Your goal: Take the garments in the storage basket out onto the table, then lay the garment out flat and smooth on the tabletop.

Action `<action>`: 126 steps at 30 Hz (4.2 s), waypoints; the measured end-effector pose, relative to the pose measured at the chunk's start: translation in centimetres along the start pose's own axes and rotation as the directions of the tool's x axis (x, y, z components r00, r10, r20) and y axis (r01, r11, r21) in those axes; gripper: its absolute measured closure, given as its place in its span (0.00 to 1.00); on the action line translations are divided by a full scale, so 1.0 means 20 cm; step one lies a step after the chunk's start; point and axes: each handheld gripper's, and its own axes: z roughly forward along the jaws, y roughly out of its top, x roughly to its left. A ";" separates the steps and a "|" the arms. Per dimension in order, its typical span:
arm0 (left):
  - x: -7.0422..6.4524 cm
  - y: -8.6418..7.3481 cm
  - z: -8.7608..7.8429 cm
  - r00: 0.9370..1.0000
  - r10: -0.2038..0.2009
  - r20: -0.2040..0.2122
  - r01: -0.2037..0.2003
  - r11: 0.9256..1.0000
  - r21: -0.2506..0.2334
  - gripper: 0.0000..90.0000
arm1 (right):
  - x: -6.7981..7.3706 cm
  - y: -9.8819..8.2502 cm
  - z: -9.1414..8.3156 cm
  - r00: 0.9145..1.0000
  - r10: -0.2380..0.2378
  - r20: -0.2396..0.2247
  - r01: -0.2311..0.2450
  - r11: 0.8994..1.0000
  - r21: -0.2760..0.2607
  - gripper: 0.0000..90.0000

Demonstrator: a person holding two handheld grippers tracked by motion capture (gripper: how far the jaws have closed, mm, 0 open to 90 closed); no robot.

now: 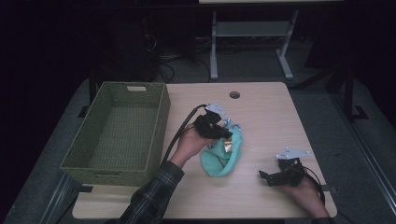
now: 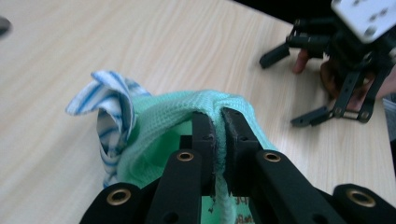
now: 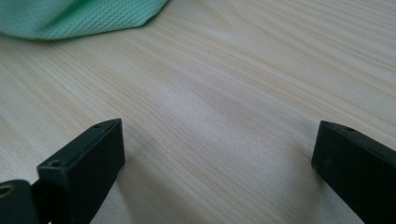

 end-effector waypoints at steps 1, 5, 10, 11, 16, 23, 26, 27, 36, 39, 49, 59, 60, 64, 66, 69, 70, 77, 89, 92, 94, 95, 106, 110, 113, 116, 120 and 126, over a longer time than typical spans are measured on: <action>0.00 0.00 0.00 1.000 0.000 0.000 0.000 1.000 0.000 0.93 | 0.00 0.00 0.00 1.000 -0.001 0.000 0.001 1.000 0.000 0.02; -0.01 -0.05 0.08 1.000 0.000 0.010 -0.001 0.998 0.057 0.93 | 0.00 0.00 0.00 1.000 -0.001 -0.001 0.001 1.000 0.000 0.02; -0.02 -0.10 0.15 1.000 0.007 0.008 -0.008 0.994 0.107 0.93 | 0.00 0.00 0.00 1.000 -0.001 0.000 0.001 1.000 0.000 0.02; -0.02 -0.11 0.16 1.000 0.007 0.007 -0.008 0.993 0.116 0.93 | 0.00 0.00 0.00 1.000 -0.001 0.000 0.001 1.000 0.000 0.02; -0.01 -0.14 0.20 1.000 0.007 0.005 -0.008 0.990 0.144 0.92 | 0.00 0.00 0.00 1.000 -0.001 0.000 0.001 1.000 0.000 0.02; -0.03 -0.13 0.14 1.000 -0.001 0.006 0.000 0.994 0.110 0.79 | 0.00 0.00 0.00 1.000 -0.001 0.000 0.001 1.000 0.000 0.02; -0.04 -0.12 0.09 1.000 -0.002 0.000 0.002 0.996 0.092 0.71 | 0.00 0.00 0.00 1.000 -0.001 0.000 0.001 1.000 0.000 0.02; -0.05 -0.12 0.07 1.000 0.000 -0.002 0.000 0.996 0.086 0.69 | 0.00 0.00 0.00 1.000 -0.001 0.000 0.001 1.000 0.000 0.02; -0.09 -0.18 -0.07 1.000 -0.016 -0.024 0.017 0.999 0.030 0.64 | 0.00 0.00 0.00 1.000 0.000 0.000 0.000 1.000 0.000 0.02; -0.09 -0.21 -0.12 0.999 -0.029 -0.039 0.030 0.999 0.017 0.66 | 0.00 0.00 0.00 1.000 -0.001 0.000 0.001 1.000 0.000 0.02; -0.10 -0.36 -0.22 0.994 -0.073 -0.081 0.074 0.997 0.005 0.87 | 0.00 0.00 0.00 1.000 -0.004 0.001 0.004 1.000 -0.002 0.02; -0.13 -0.48 -0.18 0.991 -0.066 -0.116 0.074 0.995 0.064 1.00 | 0.00 0.00 0.00 1.000 -0.004 0.000 0.004 1.000 -0.001 0.02; -0.12 -0.48 -0.18 0.992 -0.055 -0.115 0.065 0.994 0.083 1.00 | 0.00 0.00 0.00 1.000 -0.004 0.000 0.004 1.000 -0.002 0.02; -0.11 -0.51 -0.13 0.992 -0.067 -0.111 0.079 0.991 0.108 1.00 | 0.00 0.00 0.00 1.000 -0.004 0.000 0.004 1.000 -0.002 0.02; -0.11 -0.52 -0.10 0.991 -0.054 -0.123 0.070 0.990 0.126 1.00 | 0.00 0.00 0.00 1.000 -0.005 0.000 0.005 1.000 -0.001 0.02; -0.10 -0.53 -0.07 0.991 -0.040 -0.131 0.059 0.987 0.147 1.00 | -0.01 0.00 0.00 1.000 -0.003 -0.001 0.003 1.000 -0.002 0.02; -0.10 -0.53 -0.06 0.989 -0.039 -0.141 0.060 0.987 0.146 1.00 | -0.01 0.00 0.00 1.000 -0.001 0.001 0.001 1.000 0.006 0.02; -0.08 -0.54 -0.05 0.988 -0.023 -0.154 0.049 0.985 0.166 1.00 | -0.04 0.03 -0.03 1.000 0.015 0.010 -0.015 1.000 -0.007 0.03; -0.09 -0.54 -0.04 0.986 -0.021 -0.168 0.051 0.983 0.177 1.00 | -0.09 0.25 -0.02 0.999 0.010 -0.048 -0.013 0.997 -0.072 0.27; -0.09 -0.53 -0.03 0.985 -0.017 -0.174 0.049 0.982 0.182 1.00 | -0.08 0.31 0.01 0.998 0.003 -0.059 -0.007 0.997 -0.083 0.35; -0.10 -0.53 -0.03 0.984 -0.012 -0.176 0.045 0.982 0.185 1.00 | -0.08 0.35 0.04 0.998 -0.005 -0.070 -0.001 0.996 -0.086 0.40; -0.10 -0.53 -0.03 0.984 -0.012 -0.176 0.045 0.982 0.185 1.00 | -0.08 0.37 0.05 0.997 -0.011 -0.075 0.005 0.996 -0.087 0.43; -0.10 -0.53 -0.03 0.984 -0.016 -0.177 0.050 0.980 0.191 1.00 | -0.11 0.53 0.24 0.992 -0.030 -0.118 0.022 0.997 -0.068 0.65; -0.10 -0.53 -0.03 0.984 -0.015 -0.177 0.049 0.980 0.194 1.00 | -0.11 0.57 0.30 0.991 -0.032 -0.132 0.026 0.998 -0.054 0.69; -0.10 -0.53 -0.03 0.984 -0.017 -0.175 0.052 0.980 0.194 1.00 | -0.11 0.60 0.34 0.989 -0.042 -0.141 0.035 0.998 -0.052 0.72; -0.10 -0.53 -0.03 0.984 -0.015 -0.176 0.050 0.980 0.194 1.00 | -0.11 0.63 0.37 0.988 -0.032 -0.154 0.026 0.999 -0.042 0.74; -0.10 -0.53 -0.03 0.984 -0.015 -0.177 0.049 0.980 0.194 1.00 | -0.10 0.65 0.42 0.986 -0.030 -0.167 0.029 1.000 -0.007 0.75; -0.10 -0.52 -0.03 0.984 -0.013 -0.176 0.048 0.979 0.196 1.00 | -0.09 0.64 0.48 0.984 -0.020 -0.177 0.024 0.999 0.021 0.81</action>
